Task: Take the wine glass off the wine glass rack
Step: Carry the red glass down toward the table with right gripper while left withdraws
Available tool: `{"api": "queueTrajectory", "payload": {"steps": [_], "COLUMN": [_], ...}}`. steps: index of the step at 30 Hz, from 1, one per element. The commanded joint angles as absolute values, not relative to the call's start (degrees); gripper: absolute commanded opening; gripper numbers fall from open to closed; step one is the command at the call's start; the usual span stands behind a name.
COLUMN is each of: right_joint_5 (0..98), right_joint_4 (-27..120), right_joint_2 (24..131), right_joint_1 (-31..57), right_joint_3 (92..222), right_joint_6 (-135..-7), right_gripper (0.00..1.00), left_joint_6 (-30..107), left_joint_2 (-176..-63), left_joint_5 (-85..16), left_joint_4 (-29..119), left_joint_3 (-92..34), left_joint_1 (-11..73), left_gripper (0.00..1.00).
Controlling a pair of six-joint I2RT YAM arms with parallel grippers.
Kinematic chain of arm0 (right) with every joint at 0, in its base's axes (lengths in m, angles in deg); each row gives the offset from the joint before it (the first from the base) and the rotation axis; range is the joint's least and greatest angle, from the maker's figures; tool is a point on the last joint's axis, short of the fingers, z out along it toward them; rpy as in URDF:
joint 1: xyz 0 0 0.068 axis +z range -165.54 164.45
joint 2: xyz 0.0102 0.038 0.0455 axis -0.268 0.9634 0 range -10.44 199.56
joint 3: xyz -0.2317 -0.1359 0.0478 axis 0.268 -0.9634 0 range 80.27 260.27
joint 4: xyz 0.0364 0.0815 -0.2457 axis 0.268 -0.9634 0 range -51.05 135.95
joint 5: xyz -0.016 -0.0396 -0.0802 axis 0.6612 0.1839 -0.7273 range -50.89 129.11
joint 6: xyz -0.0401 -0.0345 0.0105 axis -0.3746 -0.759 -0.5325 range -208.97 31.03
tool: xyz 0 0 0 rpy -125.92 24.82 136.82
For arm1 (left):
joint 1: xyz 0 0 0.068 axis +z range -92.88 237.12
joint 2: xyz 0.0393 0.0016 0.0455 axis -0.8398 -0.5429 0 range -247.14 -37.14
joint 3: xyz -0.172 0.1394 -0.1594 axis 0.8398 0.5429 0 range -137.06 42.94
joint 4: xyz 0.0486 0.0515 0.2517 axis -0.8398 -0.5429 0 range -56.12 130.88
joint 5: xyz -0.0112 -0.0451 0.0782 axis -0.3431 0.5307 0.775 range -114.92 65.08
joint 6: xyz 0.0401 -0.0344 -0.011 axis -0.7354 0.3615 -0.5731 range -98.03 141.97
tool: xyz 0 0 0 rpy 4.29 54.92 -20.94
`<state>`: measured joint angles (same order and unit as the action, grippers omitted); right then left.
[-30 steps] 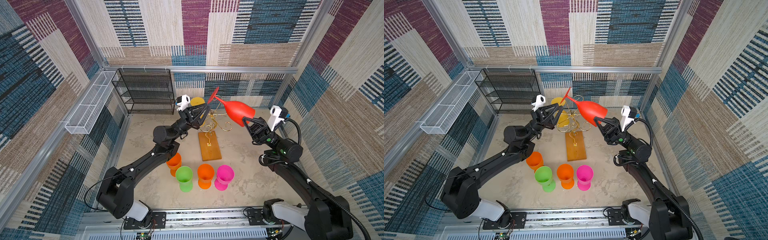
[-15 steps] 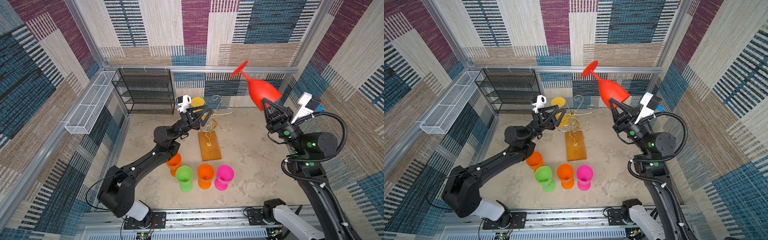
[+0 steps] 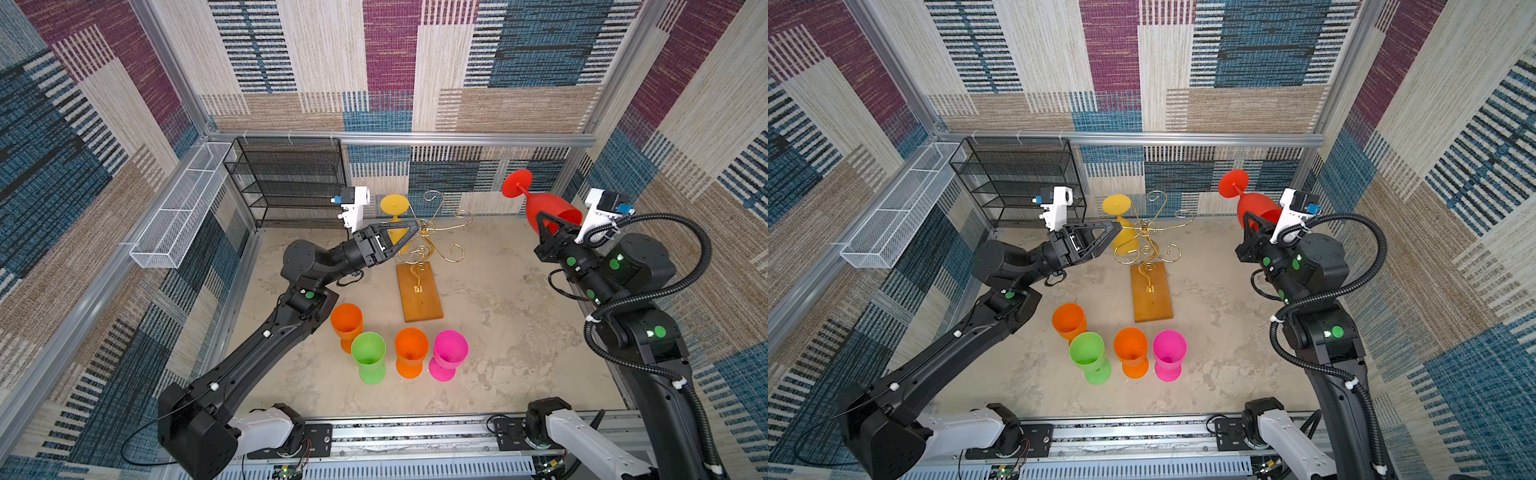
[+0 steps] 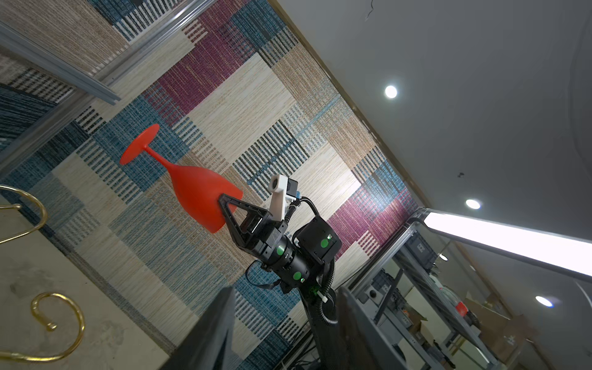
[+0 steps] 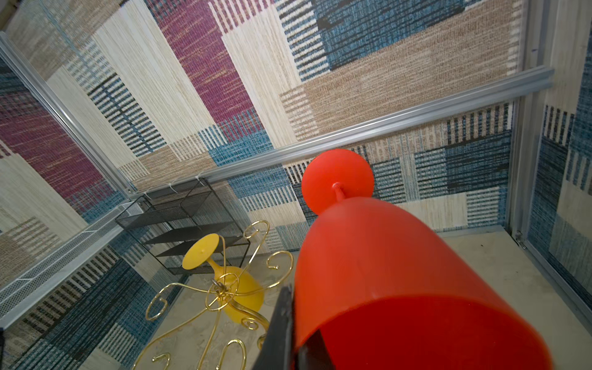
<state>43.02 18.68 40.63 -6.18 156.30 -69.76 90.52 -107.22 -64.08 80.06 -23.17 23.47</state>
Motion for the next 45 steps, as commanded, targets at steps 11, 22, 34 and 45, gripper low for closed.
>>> {"api": "queueTrajectory", "payload": {"steps": [11,22,34,45], "right_joint_5": [46.3,54.1,51.9,46.6], "right_joint_4": [4.5,-7.1,-13.8,-16.3], "right_joint_2": [42.7,47.7,50.1,53.6], "right_joint_1": [-6.2,-6.1,2.0,6.0], "right_joint_3": [150.5,147.7,142.7,142.0], "right_joint_6": [-71.7,-74.8,-75.0,-75.2], "right_gripper": [0.0,0.0,0.0,0.0], "left_joint_6": [61.1,57.0,57.6,58.7], "left_joint_2": [-95.1,-91.6,-92.2,-92.4], "left_joint_5": [-55.9,-53.5,-54.2,-54.9], "left_joint_4": [45.7,41.4,42.3,43.4], "left_joint_3": [-25.8,-23.3,-22.5,-21.5], "left_joint_1": [23.5,23.5,23.6,23.6], "left_gripper": [0.54,0.54,0.54,0.53]}}
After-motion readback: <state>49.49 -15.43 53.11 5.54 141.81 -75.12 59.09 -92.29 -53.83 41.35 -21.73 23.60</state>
